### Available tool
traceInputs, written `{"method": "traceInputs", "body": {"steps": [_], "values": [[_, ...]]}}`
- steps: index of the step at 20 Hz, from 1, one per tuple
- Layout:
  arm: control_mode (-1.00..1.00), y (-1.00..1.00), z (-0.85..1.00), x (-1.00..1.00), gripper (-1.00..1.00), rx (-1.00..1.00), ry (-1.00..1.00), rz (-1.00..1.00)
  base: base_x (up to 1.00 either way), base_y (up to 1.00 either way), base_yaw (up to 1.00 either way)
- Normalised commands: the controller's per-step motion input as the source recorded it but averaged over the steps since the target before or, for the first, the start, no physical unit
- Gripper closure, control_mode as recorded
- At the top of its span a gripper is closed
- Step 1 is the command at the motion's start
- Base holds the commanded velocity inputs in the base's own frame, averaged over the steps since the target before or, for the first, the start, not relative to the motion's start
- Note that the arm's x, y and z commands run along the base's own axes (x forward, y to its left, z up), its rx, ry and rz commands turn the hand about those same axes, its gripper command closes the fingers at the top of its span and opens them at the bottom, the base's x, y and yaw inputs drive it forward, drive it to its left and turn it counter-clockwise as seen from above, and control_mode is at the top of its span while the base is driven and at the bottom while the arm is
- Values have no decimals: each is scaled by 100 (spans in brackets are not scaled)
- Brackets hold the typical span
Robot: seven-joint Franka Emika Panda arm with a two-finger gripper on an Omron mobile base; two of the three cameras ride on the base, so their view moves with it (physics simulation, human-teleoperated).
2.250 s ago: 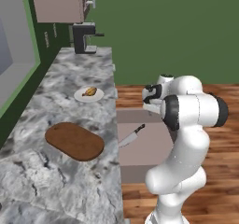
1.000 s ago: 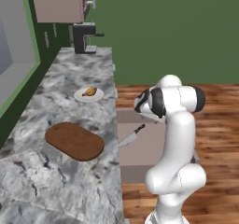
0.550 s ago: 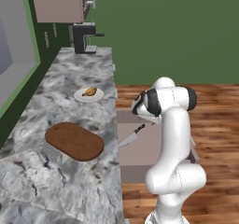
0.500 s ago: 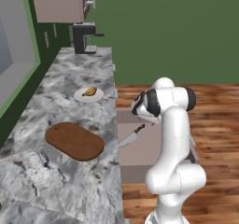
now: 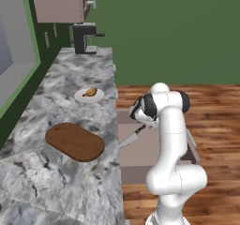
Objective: Pick up the knife from the drawer and place it on the cutting board. Then place the meat from the plate to the cutting board.
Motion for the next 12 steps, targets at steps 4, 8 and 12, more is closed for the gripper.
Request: {"method": "traceInputs", "body": {"steps": [4, 8, 12], "values": [[-100, 0, -35, 32, -100, 0, 0, 0, 0, 0, 0], [-100, 0, -26, 38, -100, 0, 0, 0, 0, 0, 0], [-100, 0, -14, 35, -100, 0, 0, 0, 0, 0, 0]]}}
